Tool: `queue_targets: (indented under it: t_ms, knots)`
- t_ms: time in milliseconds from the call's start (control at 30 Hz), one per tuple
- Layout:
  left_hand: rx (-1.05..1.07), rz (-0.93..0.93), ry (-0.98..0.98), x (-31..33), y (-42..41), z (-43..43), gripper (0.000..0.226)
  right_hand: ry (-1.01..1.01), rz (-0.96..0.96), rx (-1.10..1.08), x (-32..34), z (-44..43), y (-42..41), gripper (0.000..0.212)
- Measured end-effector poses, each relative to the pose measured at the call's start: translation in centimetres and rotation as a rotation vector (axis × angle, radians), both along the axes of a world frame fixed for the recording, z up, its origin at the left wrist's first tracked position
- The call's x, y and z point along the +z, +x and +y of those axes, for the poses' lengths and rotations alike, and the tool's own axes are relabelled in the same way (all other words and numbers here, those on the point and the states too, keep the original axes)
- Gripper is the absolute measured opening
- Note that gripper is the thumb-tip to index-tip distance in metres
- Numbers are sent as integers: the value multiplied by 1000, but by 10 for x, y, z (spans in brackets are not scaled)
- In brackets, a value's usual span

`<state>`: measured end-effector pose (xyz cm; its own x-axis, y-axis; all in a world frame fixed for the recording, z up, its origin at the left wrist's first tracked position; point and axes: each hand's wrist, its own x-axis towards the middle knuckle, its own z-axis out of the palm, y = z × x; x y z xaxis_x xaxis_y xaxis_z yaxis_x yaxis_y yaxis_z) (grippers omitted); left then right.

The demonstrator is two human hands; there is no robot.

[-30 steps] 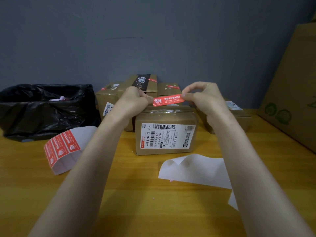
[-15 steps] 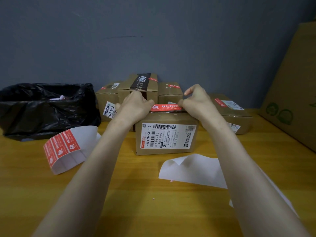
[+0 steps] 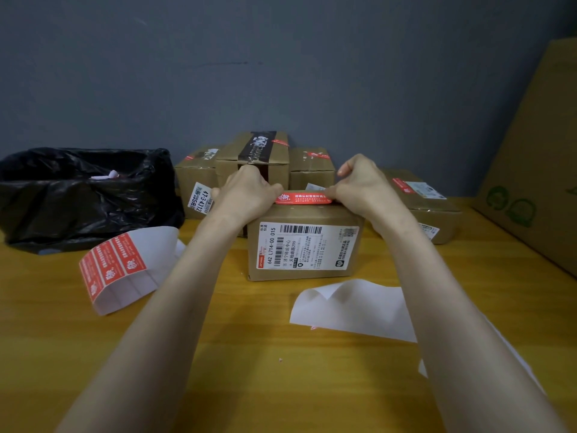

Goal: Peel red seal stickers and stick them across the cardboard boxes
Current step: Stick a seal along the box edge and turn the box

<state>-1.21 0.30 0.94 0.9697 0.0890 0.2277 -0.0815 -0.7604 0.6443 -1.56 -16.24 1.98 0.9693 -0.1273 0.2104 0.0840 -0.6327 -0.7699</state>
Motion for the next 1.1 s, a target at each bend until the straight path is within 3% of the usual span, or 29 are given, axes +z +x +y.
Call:
queue_targets:
  t_ms: [800, 1100]
  knots:
    - [6, 28, 41, 0, 0, -1, 33, -56, -1, -34, 2, 5, -1, 44]
    - [36, 14, 62, 1, -1, -3, 31, -74, -15, -39, 1, 7, -3, 37]
